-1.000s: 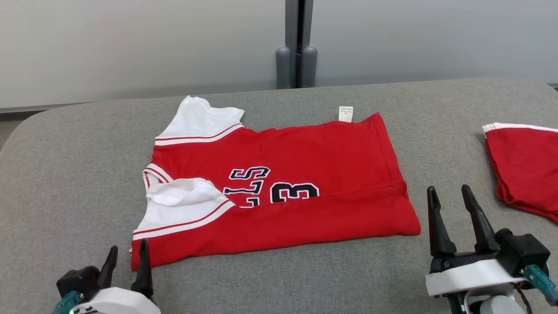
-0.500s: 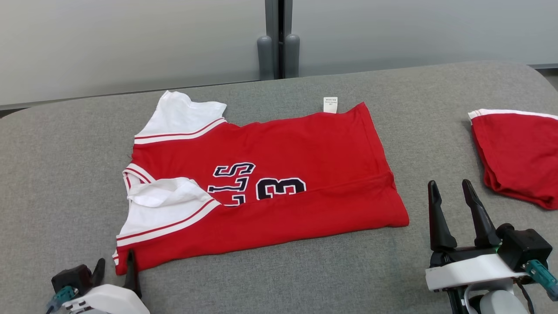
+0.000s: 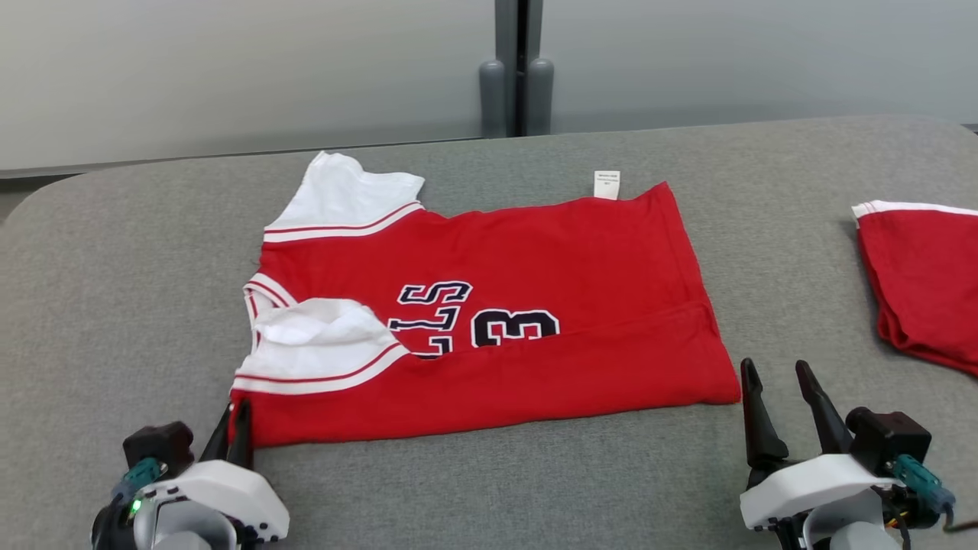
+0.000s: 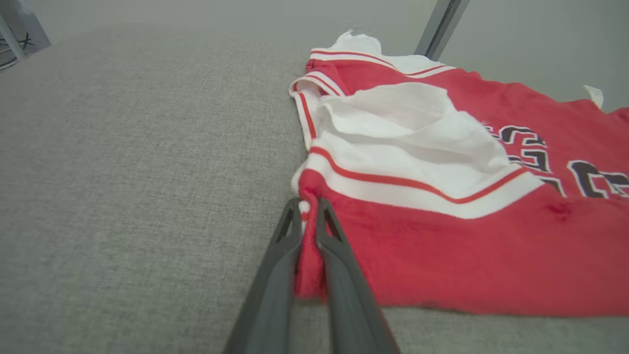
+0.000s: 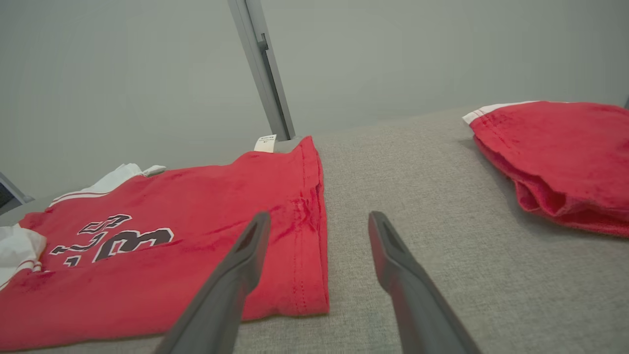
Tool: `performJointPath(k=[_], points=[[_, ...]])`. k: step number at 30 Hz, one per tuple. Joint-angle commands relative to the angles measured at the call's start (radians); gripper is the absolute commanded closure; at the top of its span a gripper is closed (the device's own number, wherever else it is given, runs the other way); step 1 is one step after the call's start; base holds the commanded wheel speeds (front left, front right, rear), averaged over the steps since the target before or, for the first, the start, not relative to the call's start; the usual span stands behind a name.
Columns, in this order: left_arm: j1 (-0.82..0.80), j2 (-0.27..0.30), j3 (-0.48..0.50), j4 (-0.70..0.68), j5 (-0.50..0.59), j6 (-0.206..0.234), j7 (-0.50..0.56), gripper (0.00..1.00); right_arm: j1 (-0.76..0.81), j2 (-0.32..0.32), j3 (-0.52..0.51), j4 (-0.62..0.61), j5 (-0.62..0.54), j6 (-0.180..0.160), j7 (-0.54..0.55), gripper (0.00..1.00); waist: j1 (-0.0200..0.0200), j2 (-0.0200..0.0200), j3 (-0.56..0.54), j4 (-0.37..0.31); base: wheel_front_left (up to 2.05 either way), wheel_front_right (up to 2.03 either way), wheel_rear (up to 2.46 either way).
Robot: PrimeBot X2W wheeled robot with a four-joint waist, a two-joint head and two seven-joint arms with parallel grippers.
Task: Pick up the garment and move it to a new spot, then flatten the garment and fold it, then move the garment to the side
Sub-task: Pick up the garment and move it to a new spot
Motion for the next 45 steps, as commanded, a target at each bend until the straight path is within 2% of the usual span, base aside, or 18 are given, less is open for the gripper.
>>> performJointPath(k=[1, 6, 9, 11, 19, 20, 21, 22, 25, 33, 40, 45], points=[[-0.003, -0.001, -0.013, -0.033, 0.009, -0.01, -0.005, 1.0, -0.023, -0.004, -0.004, 0.037, -0.003, 0.0, 0.013, 0.0, -0.0001, -0.0001, 0.004, 0.019, 0.0, 0.0, 0.0], [0.019, -0.007, -0.03, -0.152, 0.025, -0.017, -0.006, 1.0, -0.086, 0.003, -0.042, 0.16, 0.041, 0.0, 0.063, 0.0, -0.0001, -0.0001, 0.017, 0.058, 0.0, 0.0, 0.0], [0.03, -0.01, -0.048, -0.197, 0.033, -0.021, -0.006, 1.0, -0.127, 0.004, -0.068, 0.233, 0.133, 0.0, 0.116, 0.0, -0.0001, -0.0001, 0.03, 0.077, 0.0, 0.0, 0.0], [0.028, -0.013, -0.061, -0.215, 0.032, -0.022, -0.006, 1.0, -0.156, 0.007, -0.056, 0.266, 0.211, 0.0, 0.142, 0.0, -0.0001, -0.0001, 0.04, 0.089, 0.0, 0.0, 0.0], [0.025, -0.012, -0.09, -0.243, 0.024, -0.024, -0.006, 1.0, -0.218, 0.014, -0.007, 0.402, 0.296, 0.0, 0.179, 0.0, -0.0001, -0.0001, 0.058, 0.114, 0.0, 0.0, 0.0], [0.025, -0.011, -0.091, -0.244, 0.023, -0.025, -0.006, 1.0, -0.222, 0.015, 0.0, 0.412, 0.298, 0.0, 0.178, 0.56, -0.0001, -0.0001, 0.057, 0.115, 0.0, 0.0, 0.0], [0.026, -0.009, -0.09, -0.243, 0.023, -0.025, -0.006, 1.0, -0.224, 0.015, 0.006, 0.419, 0.301, 0.0, 0.173, 0.95, -0.0001, -0.0001, 0.056, 0.115, 0.0, 0.0, 0.0], [0.028, -0.007, -0.09, -0.241, 0.024, -0.025, -0.006, 1.0, -0.227, 0.015, 0.014, 0.423, 0.302, 0.0, 0.168, 1.0, -0.0001, -0.0001, 0.053, 0.115, 0.0, 0.0, 0.0], [0.034, -0.004, -0.088, -0.236, 0.025, -0.023, -0.006, 1.0, -0.231, 0.014, 0.03, 0.425, 0.304, 0.0, 0.156, 1.0, -0.0001, -0.0001, 0.045, 0.112, 0.0, 0.0, 0.0], [0.063, 0.003, -0.078, -0.207, 0.028, -0.023, -0.006, 1.0, -0.212, -0.044, 0.08, 0.396, 0.321, 0.0, 0.137, 1.0, -0.0001, -0.0001, -0.011, 0.095, 0.0, 0.0, 0.0], [0.116, 0.02, -0.084, -0.207, 0.019, -0.023, -0.006, 1.0, -0.151, -0.103, 0.108, 0.324, 0.364, 0.0, 0.199, 1.0, -0.0001, -0.0001, -0.053, 0.088, 0.0, 0.0, 0.0], [0.18, 0.029, -0.103, -0.243, 0.017, -0.022, 0.041, 1.0, -0.087, -0.145, 0.135, 0.242, 0.382, 0.0, 0.282, 1.0, -0.0001, -0.0001, -0.07, 0.085, 0.0, 0.0, 0.0]])
